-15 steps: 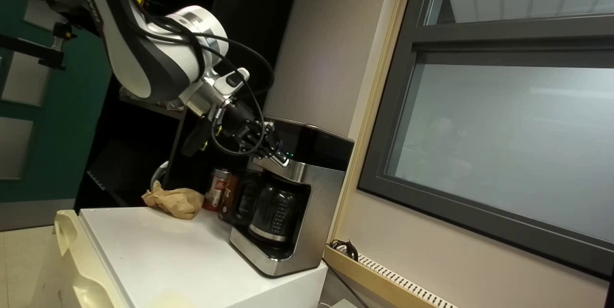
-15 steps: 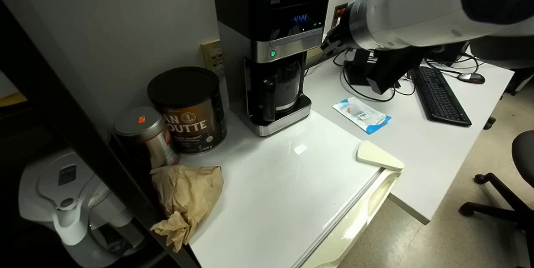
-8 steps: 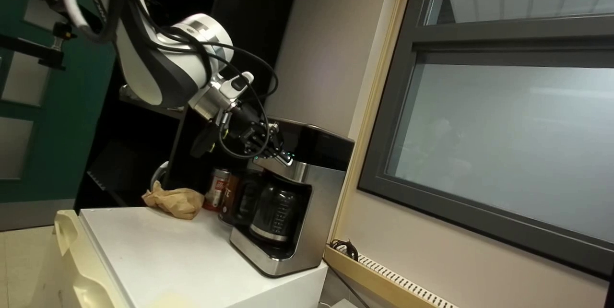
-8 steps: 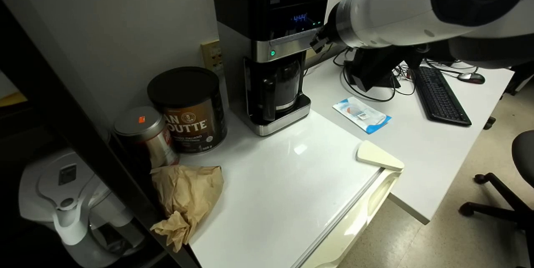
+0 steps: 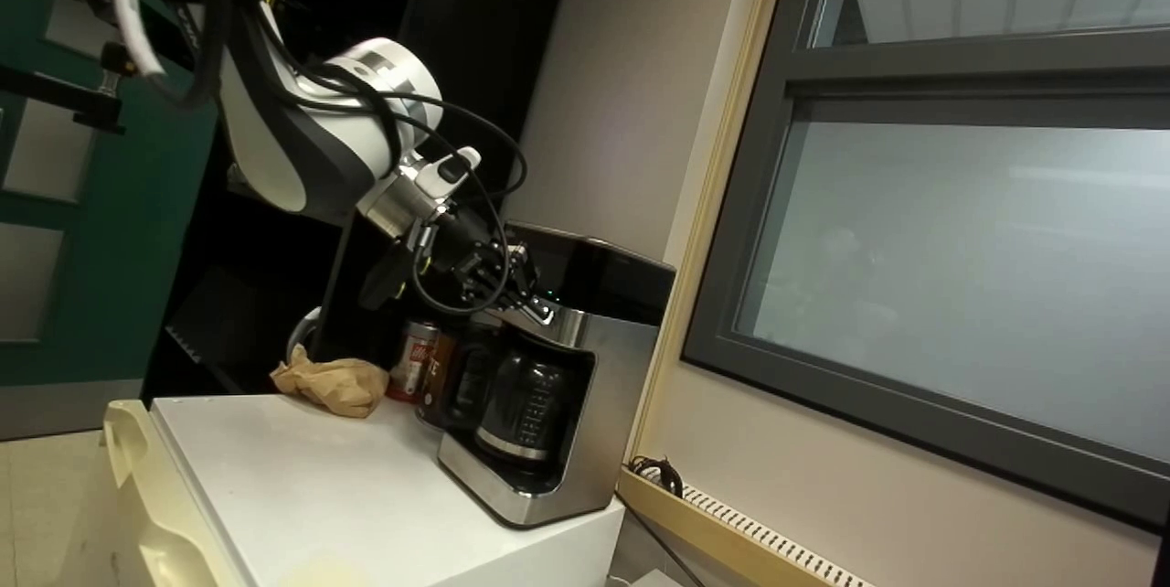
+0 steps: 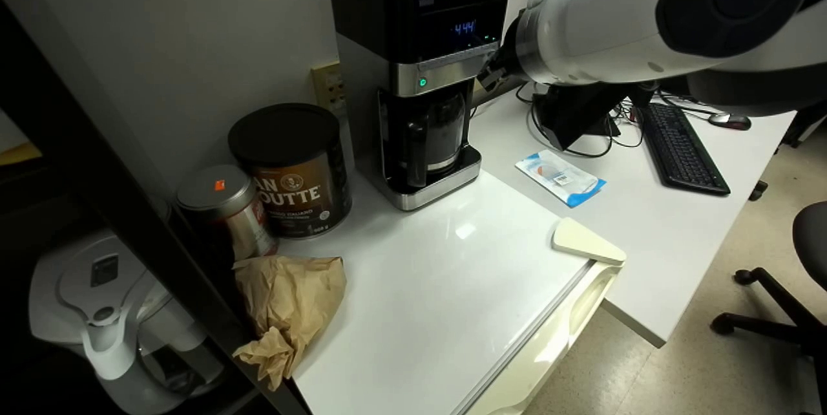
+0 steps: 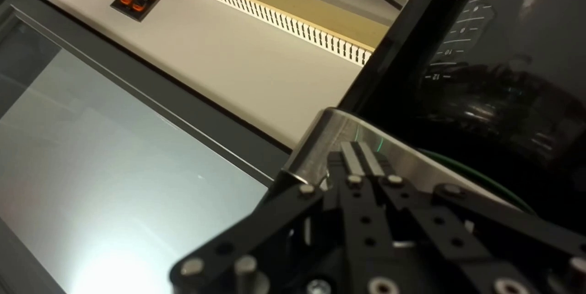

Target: Press a button on the right side of the coffee machine

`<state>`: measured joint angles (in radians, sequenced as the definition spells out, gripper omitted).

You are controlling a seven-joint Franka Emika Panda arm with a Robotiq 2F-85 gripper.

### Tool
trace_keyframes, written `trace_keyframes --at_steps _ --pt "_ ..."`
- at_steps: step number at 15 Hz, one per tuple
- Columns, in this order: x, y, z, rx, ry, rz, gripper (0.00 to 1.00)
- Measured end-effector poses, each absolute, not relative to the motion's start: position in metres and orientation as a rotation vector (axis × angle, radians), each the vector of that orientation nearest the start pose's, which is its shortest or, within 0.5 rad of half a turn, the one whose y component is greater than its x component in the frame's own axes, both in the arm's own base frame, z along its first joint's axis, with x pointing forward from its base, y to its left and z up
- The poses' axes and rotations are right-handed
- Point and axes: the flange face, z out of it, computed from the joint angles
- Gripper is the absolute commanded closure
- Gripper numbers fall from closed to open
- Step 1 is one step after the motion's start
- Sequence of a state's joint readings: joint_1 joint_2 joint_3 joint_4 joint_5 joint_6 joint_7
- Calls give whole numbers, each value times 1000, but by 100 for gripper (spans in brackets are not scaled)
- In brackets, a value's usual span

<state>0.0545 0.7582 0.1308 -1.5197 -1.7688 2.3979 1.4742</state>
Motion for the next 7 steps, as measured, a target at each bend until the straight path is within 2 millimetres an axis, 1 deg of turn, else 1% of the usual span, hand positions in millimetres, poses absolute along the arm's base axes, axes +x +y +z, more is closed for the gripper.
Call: trace_keyframes --at_steps 3,5,7 --pt "715 115 240 2280 58 1152 99" --pt "702 119 248 2345 88 1171 99" --pt "685 121 258 2407 115 1184 99"
